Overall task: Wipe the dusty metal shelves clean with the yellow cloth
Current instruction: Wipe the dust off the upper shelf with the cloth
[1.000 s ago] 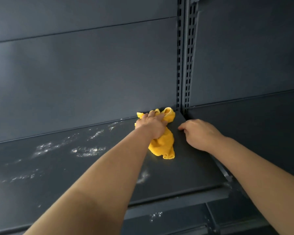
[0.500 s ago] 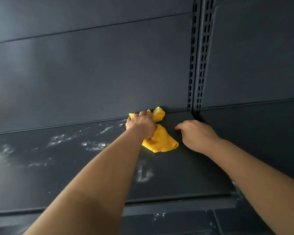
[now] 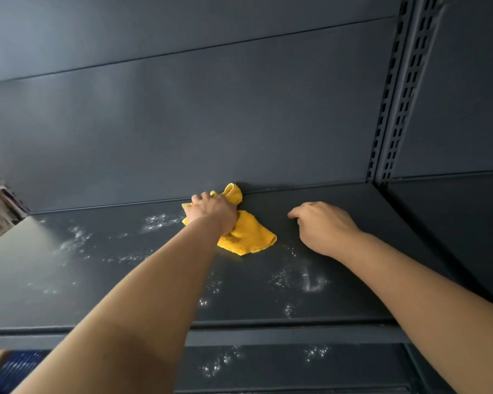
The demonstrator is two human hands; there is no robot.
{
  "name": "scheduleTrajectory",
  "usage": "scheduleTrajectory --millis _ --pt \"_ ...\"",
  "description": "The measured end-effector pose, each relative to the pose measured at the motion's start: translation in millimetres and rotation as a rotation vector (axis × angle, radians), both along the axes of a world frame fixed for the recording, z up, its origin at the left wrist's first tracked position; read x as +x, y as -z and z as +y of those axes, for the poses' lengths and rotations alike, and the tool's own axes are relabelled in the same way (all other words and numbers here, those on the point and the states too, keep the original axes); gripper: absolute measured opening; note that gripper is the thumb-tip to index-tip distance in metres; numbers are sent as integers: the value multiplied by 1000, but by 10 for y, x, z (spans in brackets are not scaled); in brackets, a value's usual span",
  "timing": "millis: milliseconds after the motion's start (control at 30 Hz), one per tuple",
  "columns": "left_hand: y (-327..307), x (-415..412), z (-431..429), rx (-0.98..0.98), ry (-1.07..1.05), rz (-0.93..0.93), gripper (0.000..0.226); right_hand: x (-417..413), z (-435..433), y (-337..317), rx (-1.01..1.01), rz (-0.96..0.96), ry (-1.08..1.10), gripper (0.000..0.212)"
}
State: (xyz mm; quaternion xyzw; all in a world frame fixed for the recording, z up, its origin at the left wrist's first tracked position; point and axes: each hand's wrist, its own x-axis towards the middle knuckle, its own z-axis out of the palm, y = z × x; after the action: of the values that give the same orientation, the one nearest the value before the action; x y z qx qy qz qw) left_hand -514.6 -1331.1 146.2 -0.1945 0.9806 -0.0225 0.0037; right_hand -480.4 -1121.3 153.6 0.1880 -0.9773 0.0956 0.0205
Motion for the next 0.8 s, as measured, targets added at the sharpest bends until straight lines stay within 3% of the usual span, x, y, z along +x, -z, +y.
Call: scheduleTrajectory --millis 67,233,467,533,633,667,700,800 --pt "-83 7 11 -41 14 42 40 17 -9 -10 1 6 10 49" --pt "-454 15 65 317 53 177 37 18 124 -92 1 29 38 47" --pt "-1095 -13 526 497 211 662 49 8 332 -197 -1 71 97 30" --pt "-1155 47 609 501 298 530 55 6 400 -201 15 76 112 31" --pt "-1084 195 679 481 374 -62 71 4 499 -209 57 49 155 36" --pt "-999 221 678 415 361 -160 72 12 530 -212 79 35 168 38" --pt "-892 223 661 315 339 -134 68 17 558 -207 96 26 176 38" --pt "-684 255 648 128 270 266 48 43 634 -168 109 6 178 38"
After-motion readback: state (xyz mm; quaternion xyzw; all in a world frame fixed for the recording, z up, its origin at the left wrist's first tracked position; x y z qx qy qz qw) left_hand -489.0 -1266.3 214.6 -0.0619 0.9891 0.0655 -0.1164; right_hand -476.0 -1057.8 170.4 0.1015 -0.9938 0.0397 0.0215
